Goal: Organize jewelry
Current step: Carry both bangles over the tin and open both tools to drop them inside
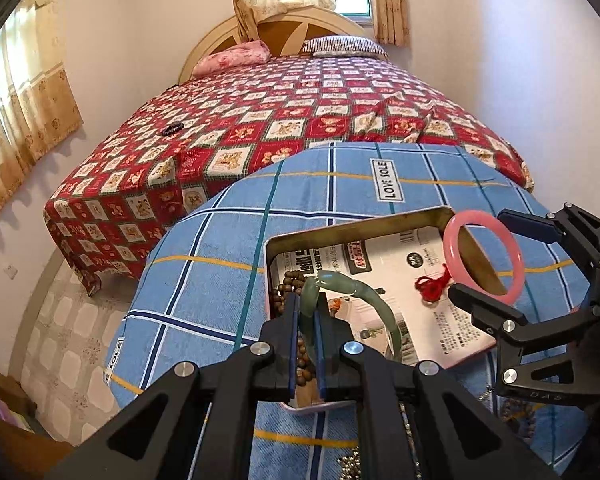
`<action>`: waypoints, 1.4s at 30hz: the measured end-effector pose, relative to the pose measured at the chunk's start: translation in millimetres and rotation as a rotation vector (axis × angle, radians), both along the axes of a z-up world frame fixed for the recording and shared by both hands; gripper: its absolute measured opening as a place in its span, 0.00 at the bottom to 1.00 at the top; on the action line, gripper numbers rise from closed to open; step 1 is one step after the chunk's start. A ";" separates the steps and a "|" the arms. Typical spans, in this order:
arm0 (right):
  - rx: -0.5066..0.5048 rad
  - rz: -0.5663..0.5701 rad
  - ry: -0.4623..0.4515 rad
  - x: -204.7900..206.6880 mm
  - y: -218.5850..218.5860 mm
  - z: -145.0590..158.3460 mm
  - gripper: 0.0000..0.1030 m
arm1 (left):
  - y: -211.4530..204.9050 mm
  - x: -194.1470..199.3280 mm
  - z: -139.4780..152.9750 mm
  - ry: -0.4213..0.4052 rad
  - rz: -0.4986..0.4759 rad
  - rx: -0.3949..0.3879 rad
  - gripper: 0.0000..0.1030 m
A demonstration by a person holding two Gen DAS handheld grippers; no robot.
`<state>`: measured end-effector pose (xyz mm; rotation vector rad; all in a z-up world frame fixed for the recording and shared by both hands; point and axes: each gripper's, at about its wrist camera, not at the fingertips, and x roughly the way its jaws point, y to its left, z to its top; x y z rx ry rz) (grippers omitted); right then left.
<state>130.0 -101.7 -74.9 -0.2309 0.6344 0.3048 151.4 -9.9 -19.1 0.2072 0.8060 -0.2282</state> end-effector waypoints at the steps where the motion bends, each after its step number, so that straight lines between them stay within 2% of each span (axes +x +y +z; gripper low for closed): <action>1: -0.006 0.000 0.002 1.1 0.8 -1.9 0.80 | -0.5 1.8 -3.0 0.006 -0.001 0.004 0.06; 13: -0.032 -0.001 0.021 6.7 4.6 -10.4 0.80 | -5.9 9.6 -21.3 0.047 -0.014 0.026 0.06; 26: -0.042 -0.010 0.044 10.6 2.9 -19.8 0.81 | -4.4 11.7 -25.3 0.052 -0.019 0.030 0.08; 28: -0.040 -0.009 0.041 8.9 2.2 -18.6 0.82 | -4.0 11.9 -25.2 0.057 -0.016 0.033 0.15; 29: -0.040 -0.009 0.038 9.0 3.0 -17.9 0.82 | -3.4 12.0 -24.9 0.058 -0.007 0.039 0.27; 30: -0.040 -0.009 0.036 7.9 3.3 -17.4 0.82 | -3.5 11.6 -24.1 0.051 0.001 0.043 0.35; 31: -0.040 -0.010 0.032 6.6 3.2 -16.5 0.83 | -2.3 9.4 -21.9 0.031 0.012 0.047 0.52; 32: -0.039 -0.012 0.029 5.8 3.1 -15.9 0.84 | -0.4 6.0 -18.9 0.008 0.019 0.049 0.59; 42: -0.017 -0.021 0.025 -8.7 2.4 -13.2 0.84 | 15.1 -11.4 -17.4 0.008 0.053 0.018 0.59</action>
